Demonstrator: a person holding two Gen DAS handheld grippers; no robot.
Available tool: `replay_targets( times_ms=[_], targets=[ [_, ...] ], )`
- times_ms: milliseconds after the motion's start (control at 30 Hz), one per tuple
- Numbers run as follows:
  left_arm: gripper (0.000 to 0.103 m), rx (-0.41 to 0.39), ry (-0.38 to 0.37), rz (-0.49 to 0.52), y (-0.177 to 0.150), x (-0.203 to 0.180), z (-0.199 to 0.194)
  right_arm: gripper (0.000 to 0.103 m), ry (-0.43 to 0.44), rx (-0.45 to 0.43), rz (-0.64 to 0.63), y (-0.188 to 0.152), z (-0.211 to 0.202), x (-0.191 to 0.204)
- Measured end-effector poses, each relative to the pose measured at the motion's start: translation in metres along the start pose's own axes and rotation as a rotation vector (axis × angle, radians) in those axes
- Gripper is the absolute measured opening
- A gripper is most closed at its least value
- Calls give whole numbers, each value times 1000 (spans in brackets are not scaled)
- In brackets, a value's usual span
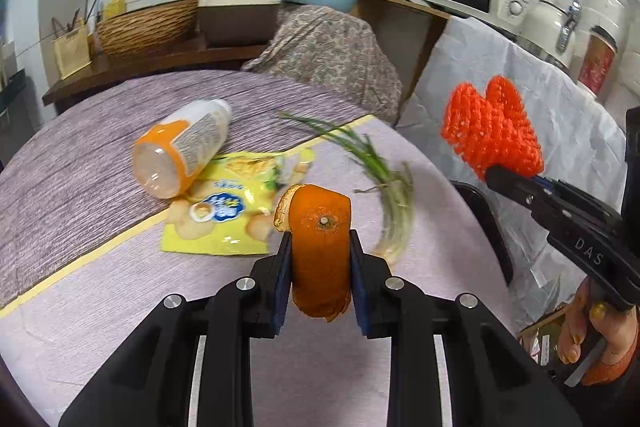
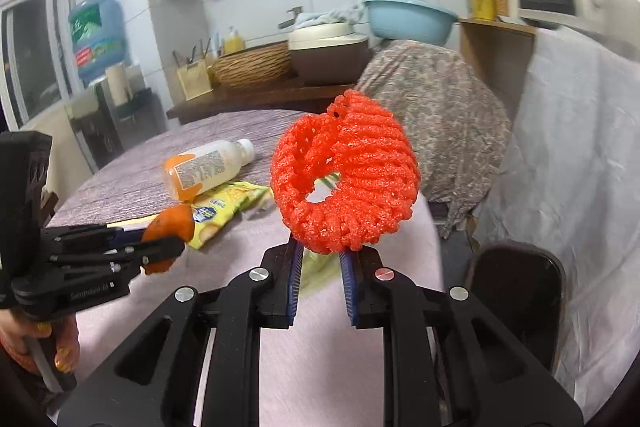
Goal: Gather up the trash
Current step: 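Carry the peel and red net over the bin and open both tools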
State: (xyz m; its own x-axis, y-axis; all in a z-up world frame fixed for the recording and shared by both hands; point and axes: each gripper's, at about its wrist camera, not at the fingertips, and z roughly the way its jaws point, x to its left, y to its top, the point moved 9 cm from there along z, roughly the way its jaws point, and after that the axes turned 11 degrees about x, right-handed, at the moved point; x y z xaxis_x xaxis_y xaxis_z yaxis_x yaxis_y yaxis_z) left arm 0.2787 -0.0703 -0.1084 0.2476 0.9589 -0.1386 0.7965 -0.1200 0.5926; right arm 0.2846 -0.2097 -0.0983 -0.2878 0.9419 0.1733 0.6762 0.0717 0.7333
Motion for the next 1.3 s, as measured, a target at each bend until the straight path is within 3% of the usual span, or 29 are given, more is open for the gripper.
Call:
replay_targets(
  times_ms=[267, 433, 667, 833, 867, 967, 1000, 1033, 1300],
  targets=[
    [26, 32, -101, 127, 0, -77, 9, 19, -102, -11, 174, -54, -27, -82],
    [26, 80, -171, 195, -3, -132, 28, 19, -198, 37, 291, -98, -24, -147],
    [26, 146, -218, 260, -11, -194, 59, 19, -250, 171, 423, -157, 22, -225],
    [26, 174, -203, 298, -12, -223, 80, 20, -244, 222, 459, -175, 54, -250],
    [26, 183, -200, 302, -11, -227, 85, 22, -235, 236, 465, -177, 61, -252],
    [26, 210, -188, 314, -10, -236, 100, 44, -217, 251, 482, -184, 70, -254],
    [26, 219, -180, 316, -10, -238, 106, 56, -229, 246, 481, -186, 70, -255],
    [26, 226, -174, 315, -9, -240, 110, 59, -243, 236, 477, -189, 69, -255],
    [26, 289, -146, 314, -5, -255, 146, 59, -293, 199, 536, -208, 39, -265]
  ],
)
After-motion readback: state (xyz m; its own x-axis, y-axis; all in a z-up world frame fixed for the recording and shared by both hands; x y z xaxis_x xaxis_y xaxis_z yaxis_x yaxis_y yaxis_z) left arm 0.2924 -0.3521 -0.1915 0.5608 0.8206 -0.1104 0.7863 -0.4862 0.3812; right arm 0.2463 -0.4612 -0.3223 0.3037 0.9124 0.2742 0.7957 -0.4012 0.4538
